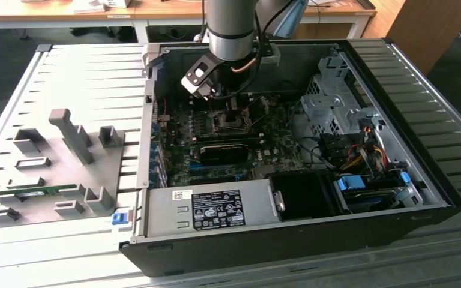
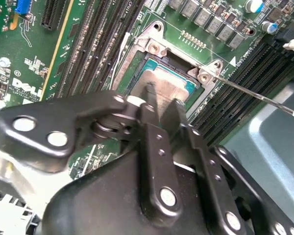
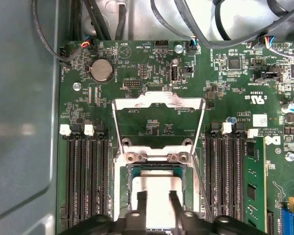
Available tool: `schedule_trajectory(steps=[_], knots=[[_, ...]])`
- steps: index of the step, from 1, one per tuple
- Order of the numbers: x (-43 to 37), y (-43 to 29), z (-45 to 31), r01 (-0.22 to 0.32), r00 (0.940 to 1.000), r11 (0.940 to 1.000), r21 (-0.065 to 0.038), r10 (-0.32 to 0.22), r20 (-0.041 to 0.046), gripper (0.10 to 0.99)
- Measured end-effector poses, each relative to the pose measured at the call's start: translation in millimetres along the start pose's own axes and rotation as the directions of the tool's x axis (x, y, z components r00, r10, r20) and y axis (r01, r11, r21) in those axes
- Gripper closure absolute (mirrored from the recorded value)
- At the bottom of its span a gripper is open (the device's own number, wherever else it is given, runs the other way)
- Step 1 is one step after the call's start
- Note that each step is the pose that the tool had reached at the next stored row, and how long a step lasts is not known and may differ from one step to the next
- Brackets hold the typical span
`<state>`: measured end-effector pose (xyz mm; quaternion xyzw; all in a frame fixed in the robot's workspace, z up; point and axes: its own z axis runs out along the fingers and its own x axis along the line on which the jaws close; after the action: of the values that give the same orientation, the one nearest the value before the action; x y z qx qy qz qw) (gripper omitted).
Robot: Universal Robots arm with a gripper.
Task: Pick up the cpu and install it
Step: 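Place the cpu into insertion slot, then close the cpu cover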
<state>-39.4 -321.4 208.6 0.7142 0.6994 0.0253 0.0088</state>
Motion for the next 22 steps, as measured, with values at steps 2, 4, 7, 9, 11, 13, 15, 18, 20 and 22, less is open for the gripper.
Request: schedule_trajectory(steps=[2,4,7,9,11,13,15,18,20,22], knots=[[0.0,0.0,-0.9,0.0,1.0,1.0,0.001,0.0,0.0002,0.847],[0.0,0.1,-1.7,-0.001,1.0,1.0,0.001,0.001,0.0001,0.965],[0.0,0.2,-2.8,-0.001,1.0,1.0,0.001,0.001,0.0002,0.98],[0.0,0.2,-4.0,-0.001,1.0,1.0,0.001,0.001,0.0002,0.98],[0.1,0.3,-4.4,-0.002,1.0,1.0,0.001,0.002,-0.0001,0.98],[0.1,0.3,-4.9,-0.003,1.0,1.0,0.001,0.003,0.0001,0.98],[0.1,0.3,-5.2,-0.004,1.0,1.0,0.001,0.004,0.0002,0.98],[0.1,0.3,-5.7,-0.004,1.0,1.0,0.001,0.004,0.0003,0.98],[0.1,0.3,-6.3,-0.005,1.0,1.0,0.001,0.005,0.0005,0.98],[0.1,0.4,-7.3,-0.005,1.0,1.0,0.001,0.005,0.0003,0.98]])
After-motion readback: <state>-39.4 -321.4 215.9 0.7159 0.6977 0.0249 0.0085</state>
